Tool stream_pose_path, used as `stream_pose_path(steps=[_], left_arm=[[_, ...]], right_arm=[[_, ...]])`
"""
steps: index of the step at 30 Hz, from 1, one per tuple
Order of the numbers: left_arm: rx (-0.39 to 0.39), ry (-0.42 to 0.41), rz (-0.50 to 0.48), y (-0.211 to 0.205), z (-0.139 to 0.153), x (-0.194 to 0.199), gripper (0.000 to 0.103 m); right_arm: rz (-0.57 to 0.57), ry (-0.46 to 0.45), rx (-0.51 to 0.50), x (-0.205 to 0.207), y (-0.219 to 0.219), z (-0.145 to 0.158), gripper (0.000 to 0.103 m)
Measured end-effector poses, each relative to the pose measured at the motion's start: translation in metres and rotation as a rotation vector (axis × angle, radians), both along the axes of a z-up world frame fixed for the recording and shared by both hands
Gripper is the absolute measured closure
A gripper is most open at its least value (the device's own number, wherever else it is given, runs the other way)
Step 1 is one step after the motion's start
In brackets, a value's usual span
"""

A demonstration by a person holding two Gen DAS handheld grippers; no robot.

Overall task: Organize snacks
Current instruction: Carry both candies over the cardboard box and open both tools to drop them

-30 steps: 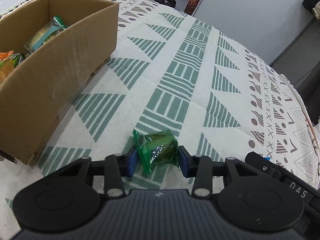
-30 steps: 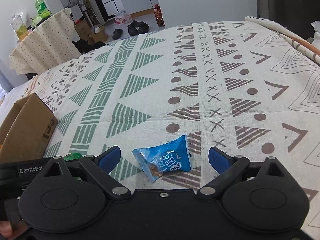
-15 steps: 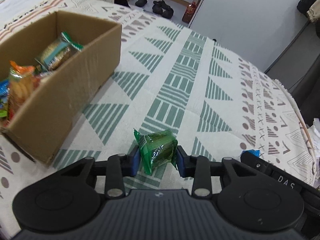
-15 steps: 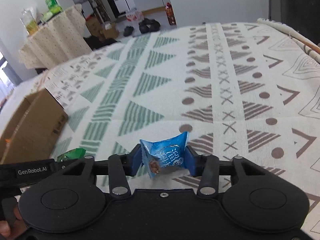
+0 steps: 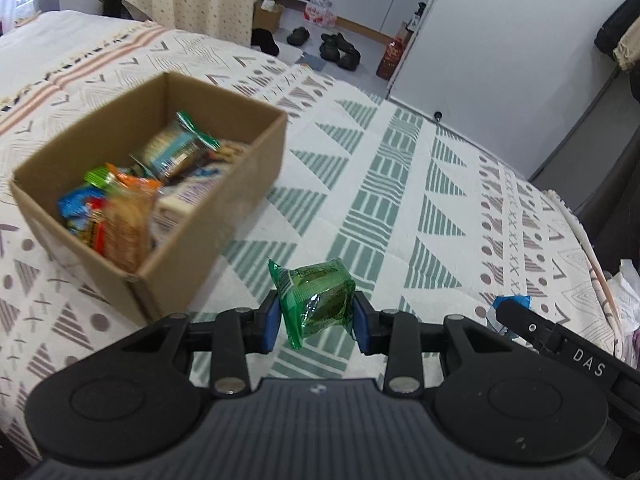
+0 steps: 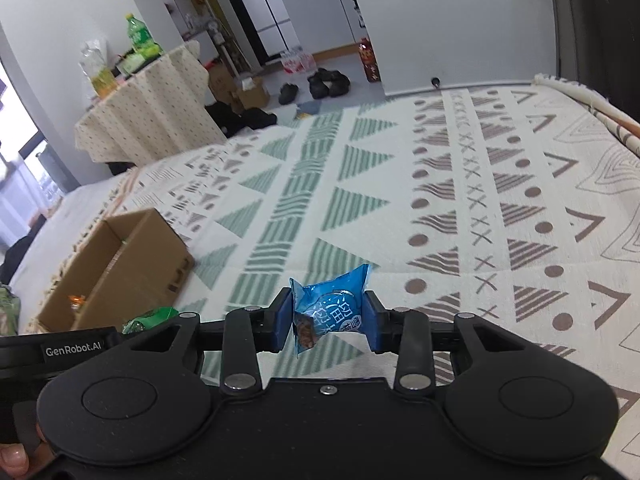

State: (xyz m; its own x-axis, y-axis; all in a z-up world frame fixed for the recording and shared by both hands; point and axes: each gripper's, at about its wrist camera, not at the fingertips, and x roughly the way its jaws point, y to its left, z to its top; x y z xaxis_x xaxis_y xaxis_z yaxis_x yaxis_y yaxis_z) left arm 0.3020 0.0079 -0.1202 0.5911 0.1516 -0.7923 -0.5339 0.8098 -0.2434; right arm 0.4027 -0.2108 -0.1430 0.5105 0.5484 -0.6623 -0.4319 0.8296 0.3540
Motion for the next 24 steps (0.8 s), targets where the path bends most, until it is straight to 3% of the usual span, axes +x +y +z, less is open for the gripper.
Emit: stream_pose_path(steps=[24], left_arm=[[0.041,-0.1,0.07,0.054,0.057,-0.039,0.067]], right_arm=[[0.031,-0.14,0.114,-0.033,0.041,0.058,0.067]])
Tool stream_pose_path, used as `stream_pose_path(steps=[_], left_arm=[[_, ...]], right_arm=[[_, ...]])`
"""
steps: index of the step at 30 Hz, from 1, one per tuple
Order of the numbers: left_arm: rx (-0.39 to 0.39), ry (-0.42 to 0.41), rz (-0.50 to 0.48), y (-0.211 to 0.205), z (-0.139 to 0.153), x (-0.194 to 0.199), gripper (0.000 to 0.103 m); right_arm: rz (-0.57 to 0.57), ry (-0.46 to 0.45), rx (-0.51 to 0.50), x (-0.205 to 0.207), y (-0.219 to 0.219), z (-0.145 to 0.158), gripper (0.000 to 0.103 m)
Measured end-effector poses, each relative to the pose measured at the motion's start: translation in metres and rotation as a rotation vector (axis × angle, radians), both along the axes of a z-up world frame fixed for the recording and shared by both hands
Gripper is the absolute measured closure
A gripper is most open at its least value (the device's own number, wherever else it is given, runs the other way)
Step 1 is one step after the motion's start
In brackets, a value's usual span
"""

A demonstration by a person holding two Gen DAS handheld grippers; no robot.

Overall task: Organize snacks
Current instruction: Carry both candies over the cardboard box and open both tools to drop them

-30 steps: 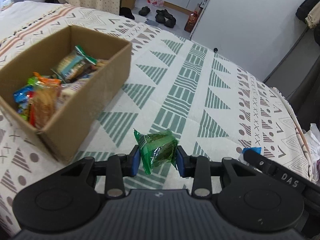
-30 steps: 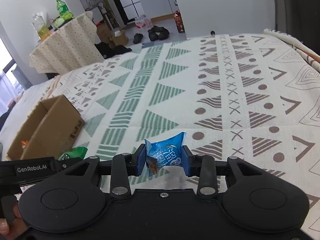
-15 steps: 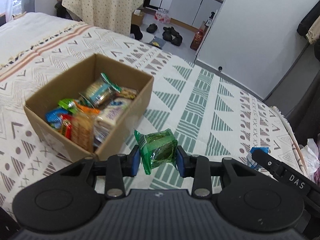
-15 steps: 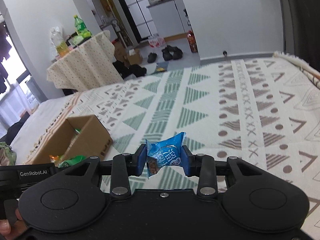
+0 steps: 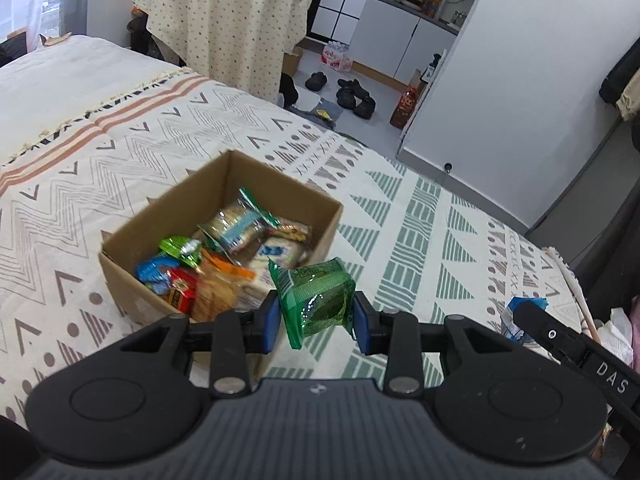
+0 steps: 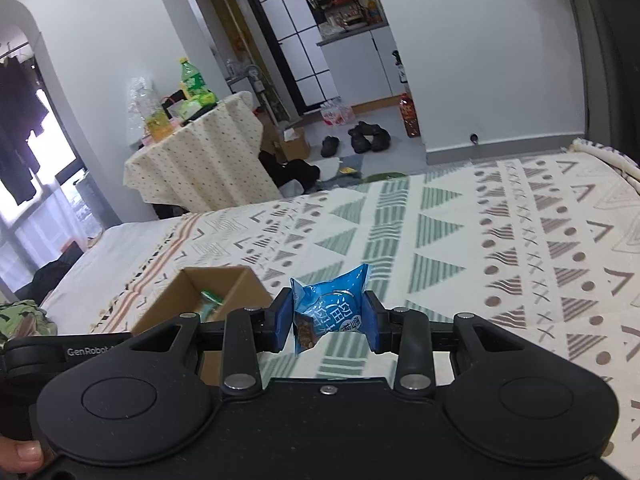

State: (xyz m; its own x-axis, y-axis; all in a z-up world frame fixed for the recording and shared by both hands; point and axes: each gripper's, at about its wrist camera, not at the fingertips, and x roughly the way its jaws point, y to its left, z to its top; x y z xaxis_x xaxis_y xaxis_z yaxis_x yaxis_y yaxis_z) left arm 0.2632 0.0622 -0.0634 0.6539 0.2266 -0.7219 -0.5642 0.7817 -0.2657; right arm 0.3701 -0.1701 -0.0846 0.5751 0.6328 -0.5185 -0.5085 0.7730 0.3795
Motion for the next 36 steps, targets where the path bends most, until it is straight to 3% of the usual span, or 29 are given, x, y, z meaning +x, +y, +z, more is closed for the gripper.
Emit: stream_pose_path(steps=[11,31,34,36], left_arm=[[-0.006,-0.033,0.048,0.046,0.009,-0.014,0.067],[-0.098,-0.027,0.076,0.128,-0.016,-0.009,0.065],[-0.123,-0.03,0.062,0.132,-0.02,-0.004,0.063],[-0.143,-0.025,0.06,0.137,-0.023,0.0,0.057]], right_arm=[[0.041,-0.029,0.001,-0.014,0.034,0.008,0.067],[0.095,-0.017,-0.01,-0.018,0.11,-0.001,0.067],[0.109,-0.023,-0.023,-0.019,0.12,-0.001,0.067],[0.107,-0.021,-0.019,-0.019,0.125,-0.001,0.067]])
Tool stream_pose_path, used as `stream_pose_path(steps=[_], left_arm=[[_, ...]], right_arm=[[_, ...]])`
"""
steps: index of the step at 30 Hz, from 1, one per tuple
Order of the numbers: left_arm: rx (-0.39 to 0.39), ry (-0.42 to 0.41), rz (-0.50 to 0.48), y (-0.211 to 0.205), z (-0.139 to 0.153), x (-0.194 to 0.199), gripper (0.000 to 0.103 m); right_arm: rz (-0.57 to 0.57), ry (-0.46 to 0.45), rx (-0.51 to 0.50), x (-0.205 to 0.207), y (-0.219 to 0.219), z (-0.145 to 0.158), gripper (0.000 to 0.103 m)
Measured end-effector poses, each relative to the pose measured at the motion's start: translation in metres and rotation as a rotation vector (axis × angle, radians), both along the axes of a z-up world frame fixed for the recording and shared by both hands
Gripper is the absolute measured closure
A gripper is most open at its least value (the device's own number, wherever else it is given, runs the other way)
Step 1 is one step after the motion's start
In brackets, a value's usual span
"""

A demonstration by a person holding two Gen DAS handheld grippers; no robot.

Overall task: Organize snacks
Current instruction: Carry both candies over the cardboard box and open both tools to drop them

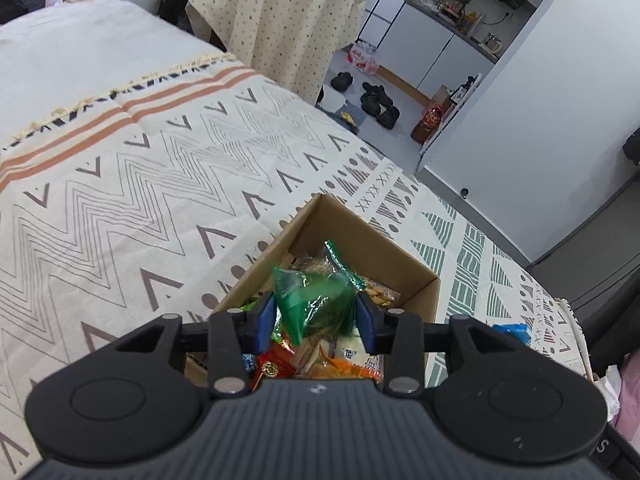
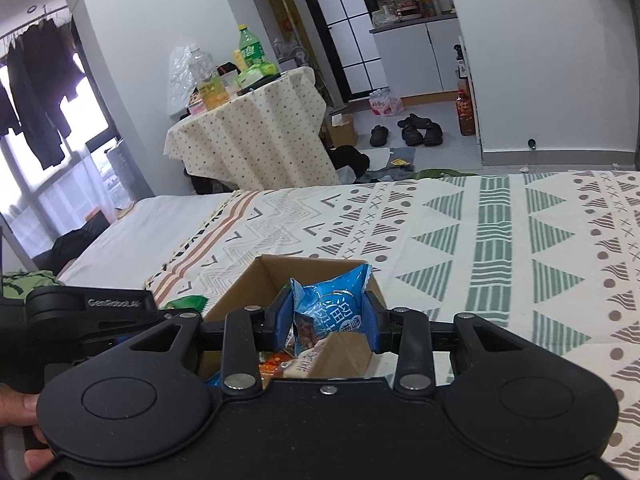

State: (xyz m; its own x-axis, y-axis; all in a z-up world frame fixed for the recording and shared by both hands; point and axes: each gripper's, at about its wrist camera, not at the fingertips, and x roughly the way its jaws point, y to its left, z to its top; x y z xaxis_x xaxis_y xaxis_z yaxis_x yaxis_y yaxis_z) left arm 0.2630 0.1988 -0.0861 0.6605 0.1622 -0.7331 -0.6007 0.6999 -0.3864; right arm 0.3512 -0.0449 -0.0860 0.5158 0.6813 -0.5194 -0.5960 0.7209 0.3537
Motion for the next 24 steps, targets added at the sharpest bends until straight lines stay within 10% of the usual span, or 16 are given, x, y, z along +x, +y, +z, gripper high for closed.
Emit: stream_pose_path(steps=[12,18,24], left_arm=[[-0.011,0.001,0.016,0.024,0.009,-0.005,0.042],[0.017,0.006,0.005,0.026,0.02,-0.014,0.031],[0.019,0.023,-0.008,0.024,0.027,-0.023,0.018]], right_arm=[[-0.002,0.073,0.023,0.002,0.037,-0.003,0.067],[-0.019,0.097,0.061,0.003,0.045,0.009,0.042],[-0.061,0.093,0.028,-0.005,0.032,0.02,0.042]])
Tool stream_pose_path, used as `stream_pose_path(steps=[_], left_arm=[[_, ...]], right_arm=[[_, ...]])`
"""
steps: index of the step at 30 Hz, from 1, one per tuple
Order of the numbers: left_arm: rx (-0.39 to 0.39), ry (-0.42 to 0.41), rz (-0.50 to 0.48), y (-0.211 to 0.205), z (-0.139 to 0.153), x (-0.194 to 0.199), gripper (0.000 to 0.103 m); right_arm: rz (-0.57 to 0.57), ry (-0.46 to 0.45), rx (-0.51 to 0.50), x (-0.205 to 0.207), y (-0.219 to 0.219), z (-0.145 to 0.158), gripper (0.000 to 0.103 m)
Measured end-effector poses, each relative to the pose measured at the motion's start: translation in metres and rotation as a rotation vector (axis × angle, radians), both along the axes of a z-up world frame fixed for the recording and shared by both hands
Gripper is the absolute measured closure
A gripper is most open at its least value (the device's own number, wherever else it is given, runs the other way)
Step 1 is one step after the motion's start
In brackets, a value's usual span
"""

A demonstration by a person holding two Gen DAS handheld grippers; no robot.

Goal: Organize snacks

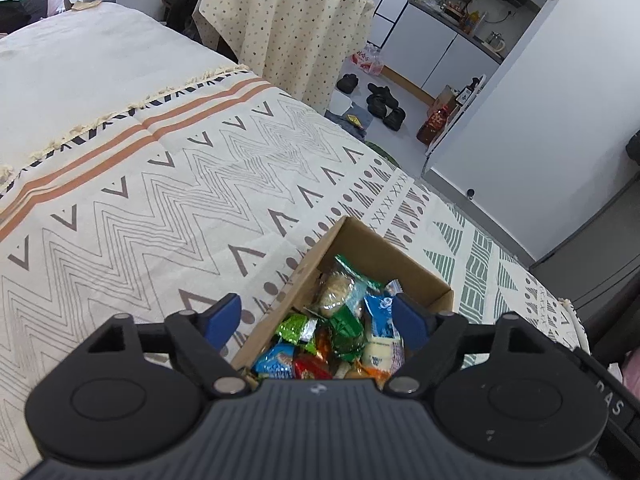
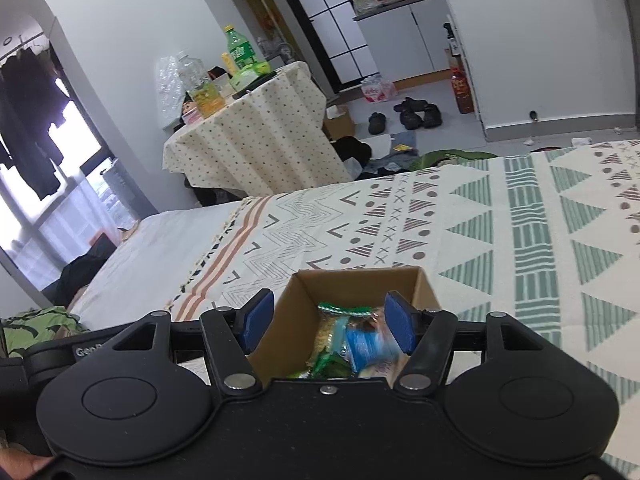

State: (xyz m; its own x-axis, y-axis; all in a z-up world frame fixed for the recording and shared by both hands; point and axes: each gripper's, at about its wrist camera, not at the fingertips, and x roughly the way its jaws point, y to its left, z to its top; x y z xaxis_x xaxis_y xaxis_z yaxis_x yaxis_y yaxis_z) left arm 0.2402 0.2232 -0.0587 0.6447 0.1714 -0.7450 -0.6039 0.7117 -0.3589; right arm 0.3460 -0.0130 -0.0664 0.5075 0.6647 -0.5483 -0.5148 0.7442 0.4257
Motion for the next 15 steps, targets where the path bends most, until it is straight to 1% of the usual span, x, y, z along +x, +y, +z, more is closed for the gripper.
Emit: stream_pose_path(steps=[6,10,15], left_arm=[[0.015,0.023,-0.044,-0.009,0.009,-0.01,0.013],[0.032,0.048,-0.066,-0.016,0.015,-0.016,0.012],[0.047,0.056,-0.097,-0.027,0.025,-0.026,0.011]], right_arm=[[-0.027,-0.005,-0.024,-0.015,-0.014,0.009,0.042],[-0.05,-0.003,-0.043,-0.027,-0.026,0.012,0.042],[-0.079,0.0,-0.049,-0.04,-0.045,0.018,0.042]])
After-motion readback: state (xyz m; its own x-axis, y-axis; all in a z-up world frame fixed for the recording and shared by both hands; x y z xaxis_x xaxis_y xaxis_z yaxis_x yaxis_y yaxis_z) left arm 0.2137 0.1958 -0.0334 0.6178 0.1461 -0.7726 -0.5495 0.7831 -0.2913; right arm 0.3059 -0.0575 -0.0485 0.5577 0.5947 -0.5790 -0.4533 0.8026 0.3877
